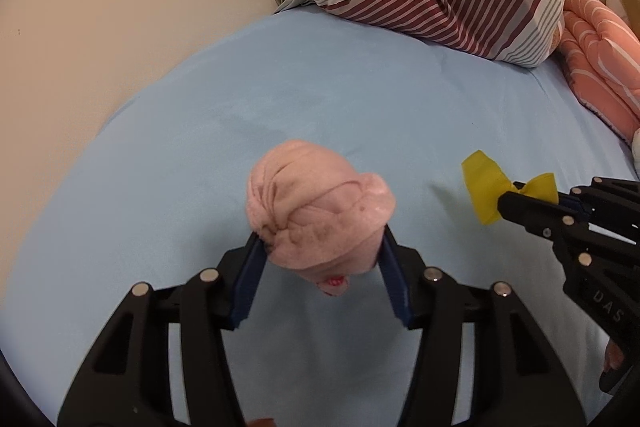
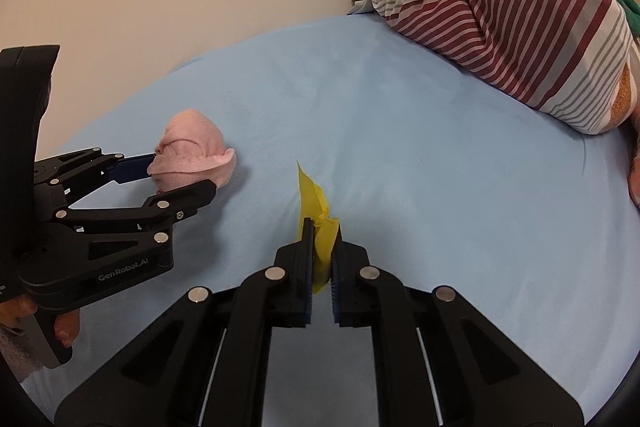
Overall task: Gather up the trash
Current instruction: 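Carry the yellow bow and pink ball over the grey bin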
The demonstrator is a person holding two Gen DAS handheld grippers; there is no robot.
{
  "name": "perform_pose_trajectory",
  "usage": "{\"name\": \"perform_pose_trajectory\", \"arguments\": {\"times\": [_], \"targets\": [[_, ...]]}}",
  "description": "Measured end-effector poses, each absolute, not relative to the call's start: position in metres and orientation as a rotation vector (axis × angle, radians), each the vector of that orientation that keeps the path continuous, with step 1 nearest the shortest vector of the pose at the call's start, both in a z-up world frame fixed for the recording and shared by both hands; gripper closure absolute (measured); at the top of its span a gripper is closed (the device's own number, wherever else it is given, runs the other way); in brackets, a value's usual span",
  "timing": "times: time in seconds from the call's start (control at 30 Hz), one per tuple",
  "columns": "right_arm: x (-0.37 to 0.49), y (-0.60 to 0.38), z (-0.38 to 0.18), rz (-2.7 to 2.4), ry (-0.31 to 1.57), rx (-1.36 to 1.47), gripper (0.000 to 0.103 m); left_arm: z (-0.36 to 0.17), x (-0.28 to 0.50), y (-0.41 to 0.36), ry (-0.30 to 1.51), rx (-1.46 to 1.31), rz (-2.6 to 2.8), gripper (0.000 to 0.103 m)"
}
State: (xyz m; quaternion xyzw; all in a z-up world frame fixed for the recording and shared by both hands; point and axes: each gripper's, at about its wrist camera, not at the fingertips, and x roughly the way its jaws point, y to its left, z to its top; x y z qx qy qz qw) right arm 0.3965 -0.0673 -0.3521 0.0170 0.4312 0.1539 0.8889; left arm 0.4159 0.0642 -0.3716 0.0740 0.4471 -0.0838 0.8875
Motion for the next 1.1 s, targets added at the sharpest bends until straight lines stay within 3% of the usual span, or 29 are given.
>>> {"name": "perform_pose_trajectory", "arguments": {"times": [0.43, 1.1], "targets": [[0.333, -0.075, -0.303, 0.314, 0.88, 0.056, 0.097, -0.316, 0.338, 0.062, 0.913, 0.162, -0.161, 0.049], [0.143, -0.076, -0.174, 0.337, 0.771, 0.046, 0.097, -0.182, 0.152, 0.056, 0.812, 0.112, -0.114, 0.049]]}}
